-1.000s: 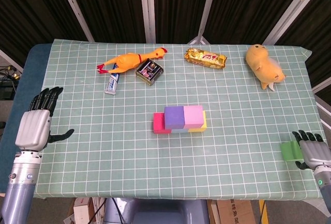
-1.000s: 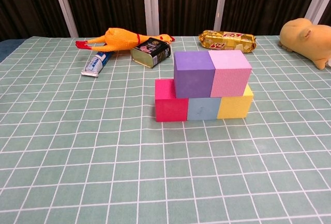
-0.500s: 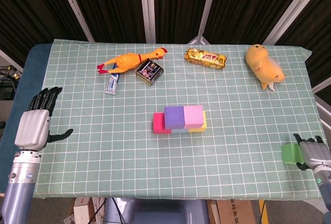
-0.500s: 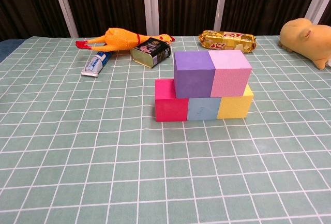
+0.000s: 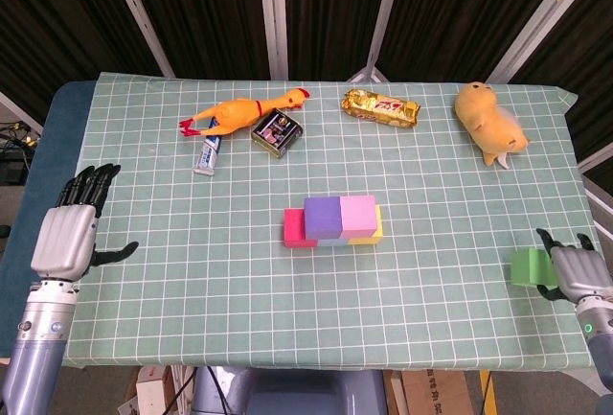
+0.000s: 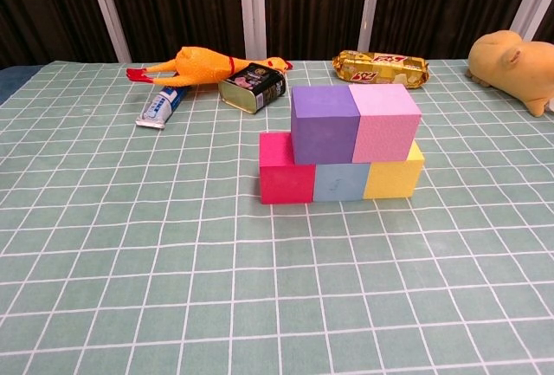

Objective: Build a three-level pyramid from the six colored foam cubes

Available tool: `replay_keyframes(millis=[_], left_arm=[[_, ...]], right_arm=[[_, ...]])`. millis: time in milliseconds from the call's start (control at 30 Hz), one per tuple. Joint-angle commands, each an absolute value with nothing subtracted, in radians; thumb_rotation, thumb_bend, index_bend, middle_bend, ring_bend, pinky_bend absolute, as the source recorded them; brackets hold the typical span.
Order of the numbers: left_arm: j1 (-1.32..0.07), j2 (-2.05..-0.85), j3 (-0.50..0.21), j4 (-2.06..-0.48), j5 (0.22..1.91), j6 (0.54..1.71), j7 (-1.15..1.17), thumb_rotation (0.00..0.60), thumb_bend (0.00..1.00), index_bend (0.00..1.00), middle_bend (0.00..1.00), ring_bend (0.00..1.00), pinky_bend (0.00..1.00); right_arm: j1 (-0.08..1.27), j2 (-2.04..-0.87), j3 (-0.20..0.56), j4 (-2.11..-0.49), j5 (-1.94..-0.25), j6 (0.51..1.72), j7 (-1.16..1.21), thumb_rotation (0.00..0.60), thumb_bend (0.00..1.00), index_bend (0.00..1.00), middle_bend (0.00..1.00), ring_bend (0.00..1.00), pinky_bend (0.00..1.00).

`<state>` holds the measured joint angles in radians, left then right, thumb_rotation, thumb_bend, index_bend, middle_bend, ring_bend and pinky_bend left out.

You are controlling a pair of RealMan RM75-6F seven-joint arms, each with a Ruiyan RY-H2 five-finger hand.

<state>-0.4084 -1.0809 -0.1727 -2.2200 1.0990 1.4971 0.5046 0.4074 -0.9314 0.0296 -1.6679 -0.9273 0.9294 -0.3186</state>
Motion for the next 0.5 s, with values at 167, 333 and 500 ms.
replay_keyframes(millis=[167,333,500], left_arm=[[-0.414,-1.083,-0.176,-2.213,1.081,1.479,0.514,0.6,0.1,0.0,0.05,0.02,0.08],[-0.41,-1.07,-0.189,-2.225,1.082,1.473,0.484,0.6,0.1,0.0,0.05,0.02,0.08],[-0.403,-1.042,-0.202,-2.232,1.065,1.459,0.442,0.6,0.1,0.0,0.05,0.02,0.09]], right_arm=[[0.565,-0.577,0.175,-2.169,-0.802,0.981,-0.491,0.6,0.33,0.05,0.47,0.35,0.0],[0.736,-0.517,0.23,-2.336,-0.561,0.962,-0.646,0.6,0.33,0.05,0.47,0.35,0.0],[0.949,-0.574,0.258,-2.356,-0.307,0.962,-0.792,0.6,0.33,0.05,0.47,0.35,0.0]])
